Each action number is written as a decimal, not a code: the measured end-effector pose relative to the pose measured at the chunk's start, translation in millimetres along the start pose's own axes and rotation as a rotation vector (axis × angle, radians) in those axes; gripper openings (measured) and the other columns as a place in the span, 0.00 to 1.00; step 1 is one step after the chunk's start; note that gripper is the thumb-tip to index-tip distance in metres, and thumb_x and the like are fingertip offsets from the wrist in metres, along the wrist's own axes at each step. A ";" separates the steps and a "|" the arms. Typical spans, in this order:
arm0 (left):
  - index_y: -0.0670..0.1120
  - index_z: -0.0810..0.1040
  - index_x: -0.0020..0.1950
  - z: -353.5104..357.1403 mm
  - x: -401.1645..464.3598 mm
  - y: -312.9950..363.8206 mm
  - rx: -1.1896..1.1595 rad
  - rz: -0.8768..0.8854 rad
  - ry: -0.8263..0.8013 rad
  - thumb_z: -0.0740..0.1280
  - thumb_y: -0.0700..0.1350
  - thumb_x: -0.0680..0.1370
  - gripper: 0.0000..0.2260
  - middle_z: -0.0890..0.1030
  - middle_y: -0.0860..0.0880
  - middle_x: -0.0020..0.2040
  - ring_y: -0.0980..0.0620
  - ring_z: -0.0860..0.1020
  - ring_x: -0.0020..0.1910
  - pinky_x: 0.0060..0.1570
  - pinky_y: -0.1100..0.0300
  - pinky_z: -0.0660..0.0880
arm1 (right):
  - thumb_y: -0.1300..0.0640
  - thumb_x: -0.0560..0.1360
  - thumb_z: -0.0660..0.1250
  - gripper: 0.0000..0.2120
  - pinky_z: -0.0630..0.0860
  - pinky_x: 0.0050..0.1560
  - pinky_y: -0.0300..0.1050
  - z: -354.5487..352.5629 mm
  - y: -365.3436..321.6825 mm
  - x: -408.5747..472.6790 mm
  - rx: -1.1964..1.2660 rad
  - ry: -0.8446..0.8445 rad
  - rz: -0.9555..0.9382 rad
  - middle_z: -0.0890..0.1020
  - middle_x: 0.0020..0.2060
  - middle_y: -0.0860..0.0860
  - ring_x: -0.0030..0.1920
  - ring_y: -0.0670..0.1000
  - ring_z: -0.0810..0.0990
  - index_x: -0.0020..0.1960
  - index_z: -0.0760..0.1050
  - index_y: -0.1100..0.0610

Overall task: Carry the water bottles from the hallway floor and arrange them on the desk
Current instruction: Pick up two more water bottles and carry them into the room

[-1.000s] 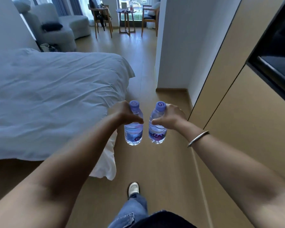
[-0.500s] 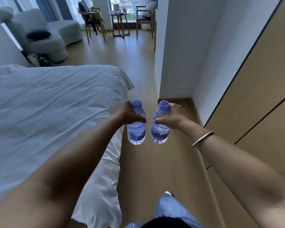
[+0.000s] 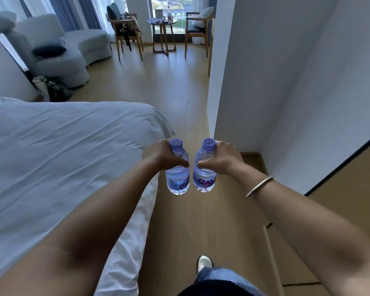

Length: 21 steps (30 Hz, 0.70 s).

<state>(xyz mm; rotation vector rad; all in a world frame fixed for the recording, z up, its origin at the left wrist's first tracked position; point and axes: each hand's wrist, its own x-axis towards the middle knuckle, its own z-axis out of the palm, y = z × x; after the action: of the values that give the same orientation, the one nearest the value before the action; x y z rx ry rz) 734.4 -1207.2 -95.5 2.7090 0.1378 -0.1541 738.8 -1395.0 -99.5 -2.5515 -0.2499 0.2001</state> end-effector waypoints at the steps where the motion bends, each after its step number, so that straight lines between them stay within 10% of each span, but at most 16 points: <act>1: 0.53 0.69 0.30 -1.9 19.7 3.5 -0.013 -0.006 -0.002 0.74 0.64 0.58 0.19 0.74 0.54 0.31 0.58 0.71 0.29 0.27 0.65 0.62 | 0.45 0.63 0.72 0.16 0.74 0.40 0.43 -6.9 3.3 20.8 -0.004 -0.009 -0.009 0.80 0.40 0.50 0.40 0.52 0.78 0.46 0.74 0.51; 21: 0.52 0.72 0.32 -53.6 384.5 -21.2 -0.029 -0.036 -0.036 0.73 0.65 0.57 0.20 0.76 0.55 0.31 0.55 0.75 0.31 0.28 0.64 0.65 | 0.45 0.61 0.71 0.13 0.67 0.32 0.39 -30.8 -3.2 402.8 -0.018 -0.019 0.020 0.74 0.31 0.44 0.36 0.51 0.76 0.35 0.69 0.49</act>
<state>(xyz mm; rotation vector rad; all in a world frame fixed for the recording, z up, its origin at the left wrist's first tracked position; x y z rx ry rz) 1116.7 -1137.5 -105.2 2.6743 0.1770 -0.2094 1135.7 -1320.0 -108.4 -2.5723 -0.2345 0.2312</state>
